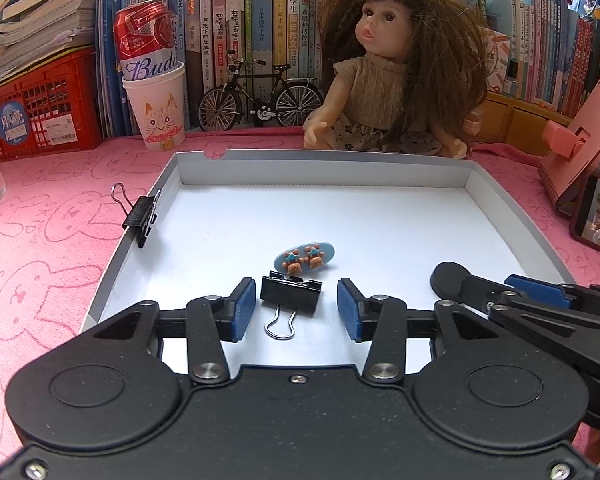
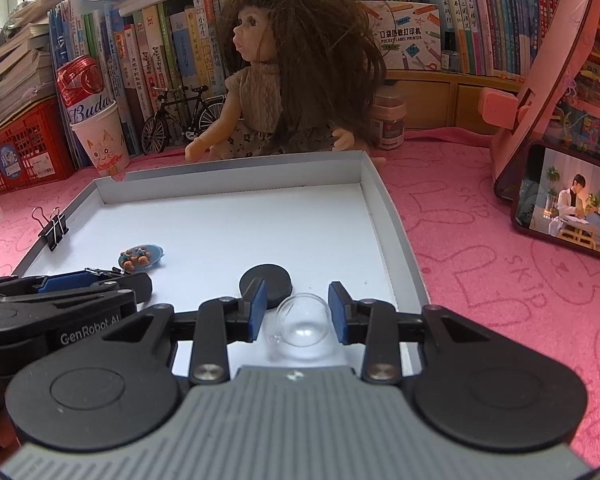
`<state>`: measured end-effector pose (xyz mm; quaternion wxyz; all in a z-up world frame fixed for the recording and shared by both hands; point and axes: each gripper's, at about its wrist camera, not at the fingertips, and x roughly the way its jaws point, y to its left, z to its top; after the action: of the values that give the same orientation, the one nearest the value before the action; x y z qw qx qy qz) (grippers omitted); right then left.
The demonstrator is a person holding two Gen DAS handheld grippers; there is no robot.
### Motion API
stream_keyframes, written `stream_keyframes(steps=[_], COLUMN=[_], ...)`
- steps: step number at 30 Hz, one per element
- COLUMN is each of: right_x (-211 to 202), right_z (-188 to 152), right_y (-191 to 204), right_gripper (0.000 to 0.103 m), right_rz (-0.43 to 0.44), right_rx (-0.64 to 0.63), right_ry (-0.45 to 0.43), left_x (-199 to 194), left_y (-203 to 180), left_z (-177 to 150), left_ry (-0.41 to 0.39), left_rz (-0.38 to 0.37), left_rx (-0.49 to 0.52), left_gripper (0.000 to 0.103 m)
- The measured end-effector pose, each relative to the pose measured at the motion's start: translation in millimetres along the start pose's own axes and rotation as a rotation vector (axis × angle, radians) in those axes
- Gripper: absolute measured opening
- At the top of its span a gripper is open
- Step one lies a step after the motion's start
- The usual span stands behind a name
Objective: Organize rigid objects
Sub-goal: 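Open both tools to release the binder clip and clear cup into the tray, then withdraw both open tools from the tray toward the red crayon and nuts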
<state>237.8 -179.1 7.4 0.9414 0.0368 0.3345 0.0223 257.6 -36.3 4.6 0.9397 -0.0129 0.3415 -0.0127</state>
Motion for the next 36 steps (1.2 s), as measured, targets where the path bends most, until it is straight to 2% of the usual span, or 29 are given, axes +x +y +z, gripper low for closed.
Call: stream_keyframes(steps=[3, 10, 16, 23, 36], right_x=[-3.1, -20.8, -40.2, -64.6, -114.6], right_z=[0.3, 4.7, 4.0, -4.7, -32.8], right_y=[-0.9, -2.1, -8.0, -12.4, -8.7], right_gripper=[0.057, 0.065, 0.074, 0.084, 0.089], right_rz=[0.007, 0.028, 0.044, 0.073, 0.102], right_rx=[0.006, 0.005, 0.019, 0.01, -0.068], right_ry=[-0.004, -0.027, -0.048, -0.074, -0.149], left_x=[-4.9, -24.6, -50.5, -81.0, -129.2], left_y=[-0.2, 1.4, 3.7, 8.7, 17.5], left_z=[0.4, 3.1, -0.4, -11.4, -56.3], left_ry=[-0.003, -0.039, -0.106, -0.135, -0.129], left_rz=[-0.003, -0.014, -0.021, -0.044, -0.087], left_rx=[0.003, 0.013, 0.032, 0.021, -0.01], left_gripper=[0.05, 0.065, 0.071, 0.073, 0.074])
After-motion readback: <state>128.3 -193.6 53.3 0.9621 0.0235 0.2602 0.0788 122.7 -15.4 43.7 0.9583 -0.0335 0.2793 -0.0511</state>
